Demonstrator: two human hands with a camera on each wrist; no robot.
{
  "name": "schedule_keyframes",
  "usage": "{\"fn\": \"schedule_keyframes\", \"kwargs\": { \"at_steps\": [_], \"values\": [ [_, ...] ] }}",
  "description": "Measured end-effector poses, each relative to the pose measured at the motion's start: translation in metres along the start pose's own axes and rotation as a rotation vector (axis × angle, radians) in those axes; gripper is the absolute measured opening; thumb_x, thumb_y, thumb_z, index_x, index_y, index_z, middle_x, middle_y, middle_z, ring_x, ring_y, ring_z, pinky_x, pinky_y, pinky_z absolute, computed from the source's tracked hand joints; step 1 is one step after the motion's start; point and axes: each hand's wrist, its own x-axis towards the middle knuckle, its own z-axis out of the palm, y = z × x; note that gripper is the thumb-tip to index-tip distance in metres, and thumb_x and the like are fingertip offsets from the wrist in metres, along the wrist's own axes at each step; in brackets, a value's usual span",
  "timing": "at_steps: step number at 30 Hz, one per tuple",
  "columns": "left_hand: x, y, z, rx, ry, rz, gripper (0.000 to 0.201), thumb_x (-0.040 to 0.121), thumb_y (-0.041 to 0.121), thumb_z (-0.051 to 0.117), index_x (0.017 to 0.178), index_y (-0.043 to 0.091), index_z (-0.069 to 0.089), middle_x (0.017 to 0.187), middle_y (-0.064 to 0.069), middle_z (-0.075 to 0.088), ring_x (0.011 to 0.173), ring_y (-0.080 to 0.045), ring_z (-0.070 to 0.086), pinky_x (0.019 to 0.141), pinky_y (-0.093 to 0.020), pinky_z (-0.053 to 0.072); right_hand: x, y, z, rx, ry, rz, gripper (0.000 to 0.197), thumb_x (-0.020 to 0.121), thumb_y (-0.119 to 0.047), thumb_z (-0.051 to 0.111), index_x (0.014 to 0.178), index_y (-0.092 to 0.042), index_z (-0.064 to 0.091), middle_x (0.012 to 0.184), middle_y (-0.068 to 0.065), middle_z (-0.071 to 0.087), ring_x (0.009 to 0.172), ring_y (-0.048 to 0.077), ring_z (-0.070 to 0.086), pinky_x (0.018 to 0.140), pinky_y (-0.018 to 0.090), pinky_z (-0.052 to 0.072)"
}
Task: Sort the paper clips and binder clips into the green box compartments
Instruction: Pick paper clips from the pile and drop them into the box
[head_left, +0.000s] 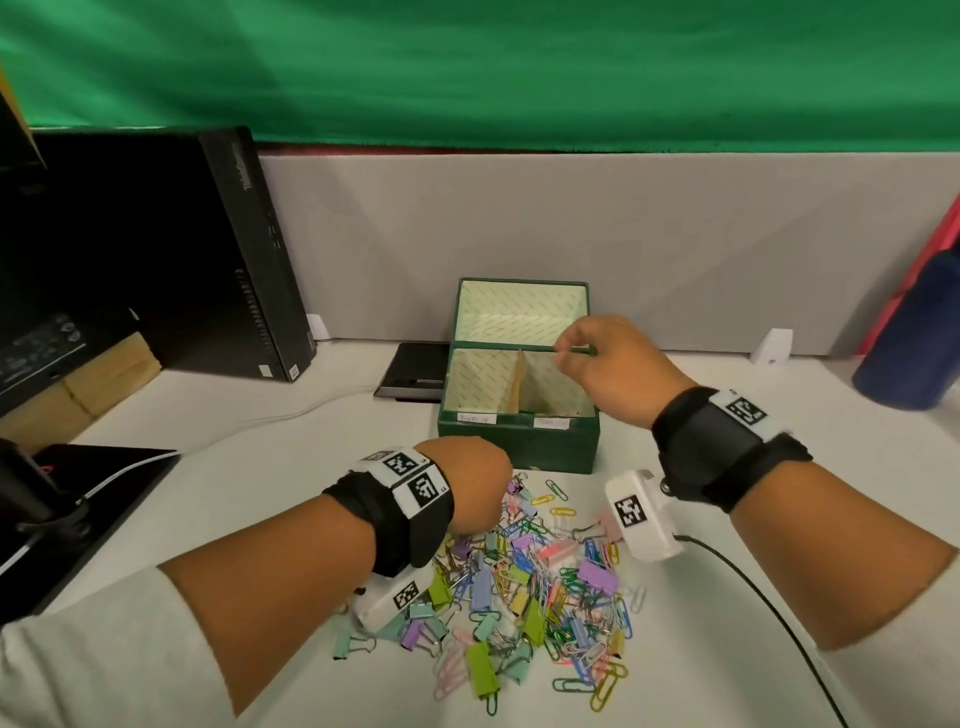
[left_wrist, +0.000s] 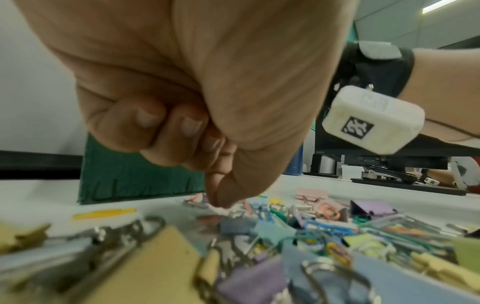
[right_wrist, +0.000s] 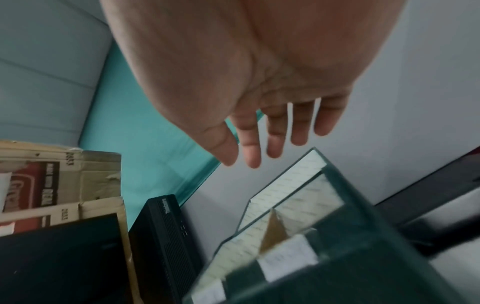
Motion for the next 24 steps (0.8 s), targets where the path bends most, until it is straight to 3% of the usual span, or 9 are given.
{"fn": "schedule_keyframes", "kwargs": {
  "at_steps": [2, 4, 7, 9, 13, 16, 19, 21, 24],
  "values": [
    [-0.008, 0.000, -0.009, -0.063, 0.010, 0.010, 0.021, 0.086, 0.029, 0.057, 0.090, 0.011, 0.068, 0.089, -0.009, 0.068, 0.082, -0.027, 0.065, 0.067, -0.033, 0.052, -0.016, 0.016, -0.002, 0.017, 0.007, -0.053, 0.009, 0.096, -0.028, 0.055, 0.091, -0.028, 0.063, 0.100, -0.004, 0.065, 0.097, 0.017, 0.062, 0.083, 0.031, 0.050],
    [-0.013, -0.002, -0.026, -0.214, 0.061, 0.033, 0.019, 0.087, 0.031, 0.059, 0.090, 0.014, 0.067, 0.092, -0.006, 0.069, 0.084, -0.024, 0.065, 0.071, -0.033, 0.053, -0.034, 0.032, -0.002, 0.003, -0.123, -0.051, 0.011, 0.095, -0.024, 0.058, 0.086, -0.027, 0.063, 0.089, -0.008, 0.067, 0.086, 0.010, 0.063, 0.077, 0.027, 0.051],
    [-0.002, -0.007, -0.060, -0.321, 0.236, 0.052, 0.015, 0.092, 0.030, 0.058, 0.089, 0.018, 0.065, 0.089, 0.001, 0.067, 0.077, -0.017, 0.060, 0.066, -0.027, 0.049, -0.054, 0.052, 0.000, -0.190, -0.373, -0.051, 0.014, 0.092, -0.023, 0.060, 0.082, -0.029, 0.066, 0.087, -0.011, 0.068, 0.082, 0.006, 0.063, 0.077, 0.023, 0.051],
    [0.017, -0.009, -0.076, -0.280, 0.317, 0.011, 0.014, 0.093, 0.029, 0.055, 0.095, 0.018, 0.063, 0.090, 0.002, 0.064, 0.077, -0.016, 0.056, 0.065, -0.026, 0.045, -0.058, 0.057, 0.005, -0.320, -0.442, -0.064, 0.018, 0.092, -0.019, 0.057, 0.081, -0.032, 0.064, 0.089, -0.012, 0.068, 0.084, 0.008, 0.062, 0.077, 0.022, 0.050],
    [0.061, 0.000, -0.077, -0.073, 0.249, -0.019, 0.016, 0.099, 0.022, 0.045, 0.101, 0.011, 0.056, 0.094, -0.007, 0.062, 0.075, -0.022, 0.054, 0.059, -0.030, 0.039, -0.056, 0.050, 0.014, -0.324, -0.428, -0.082, 0.019, 0.091, -0.016, 0.054, 0.092, -0.027, 0.070, 0.091, -0.011, 0.069, 0.085, 0.010, 0.062, 0.080, 0.026, 0.054],
    [0.077, 0.003, -0.069, -0.048, 0.202, 0.024, 0.023, 0.099, 0.021, 0.046, 0.113, 0.012, 0.062, 0.109, -0.010, 0.065, 0.095, -0.028, 0.062, 0.078, -0.035, 0.049, -0.054, 0.046, 0.023, -0.320, -0.393, -0.078, 0.022, 0.092, -0.020, 0.056, 0.104, -0.029, 0.072, 0.098, -0.009, 0.069, 0.089, 0.013, 0.063, 0.084, 0.028, 0.055],
    [0.071, 0.002, -0.071, -0.086, 0.236, 0.058, 0.037, 0.101, 0.028, 0.047, 0.136, 0.018, 0.055, 0.129, -0.006, 0.061, 0.112, -0.027, 0.058, 0.093, -0.034, 0.047, -0.056, 0.052, 0.031, -0.293, -0.420, -0.073, 0.024, 0.093, -0.026, 0.060, 0.113, -0.032, 0.071, 0.108, -0.009, 0.068, 0.094, 0.012, 0.063, 0.087, 0.029, 0.054],
    [0.056, -0.003, -0.073, -0.086, 0.309, 0.087, 0.031, 0.100, 0.031, 0.049, 0.128, 0.022, 0.059, 0.125, -0.003, 0.061, 0.107, -0.023, 0.059, 0.090, -0.035, 0.049, -0.059, 0.052, 0.034, -0.307, -0.464, -0.087, 0.030, 0.092, -0.033, 0.065, 0.122, -0.033, 0.067, 0.115, -0.010, 0.063, 0.095, 0.009, 0.058, 0.085, 0.027, 0.050],
    [0.022, -0.007, -0.071, -0.080, 0.458, 0.154, 0.013, 0.095, 0.033, 0.055, 0.095, 0.024, 0.064, 0.092, 0.005, 0.064, 0.081, -0.015, 0.059, 0.072, -0.032, 0.051, -0.060, 0.044, 0.036, -0.434, -0.493, -0.181, 0.039, 0.093, -0.039, 0.063, 0.132, -0.036, 0.059, 0.126, -0.008, 0.056, 0.101, 0.012, 0.055, 0.086, 0.027, 0.044]
  ]
}}
